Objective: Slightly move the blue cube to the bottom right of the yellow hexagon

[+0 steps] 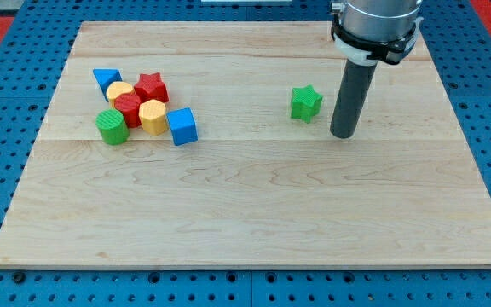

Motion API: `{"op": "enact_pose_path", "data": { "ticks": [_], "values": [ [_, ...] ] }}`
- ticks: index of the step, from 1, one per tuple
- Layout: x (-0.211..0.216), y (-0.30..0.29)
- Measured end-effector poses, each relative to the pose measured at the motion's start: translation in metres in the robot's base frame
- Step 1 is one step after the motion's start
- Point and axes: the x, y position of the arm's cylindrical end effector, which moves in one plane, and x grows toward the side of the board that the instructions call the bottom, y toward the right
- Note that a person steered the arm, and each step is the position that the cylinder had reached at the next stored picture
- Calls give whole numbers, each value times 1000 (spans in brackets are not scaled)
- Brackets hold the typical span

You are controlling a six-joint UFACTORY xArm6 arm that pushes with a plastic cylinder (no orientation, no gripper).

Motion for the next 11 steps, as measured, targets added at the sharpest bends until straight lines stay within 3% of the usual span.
{"op": "enact_pose_path", "data": {
  "ticks": [4, 6, 8, 9, 11],
  "values": [
    [-3, -14],
    [26, -121],
    [27, -259],
    [35, -300],
    [37, -324]
  ]
}}
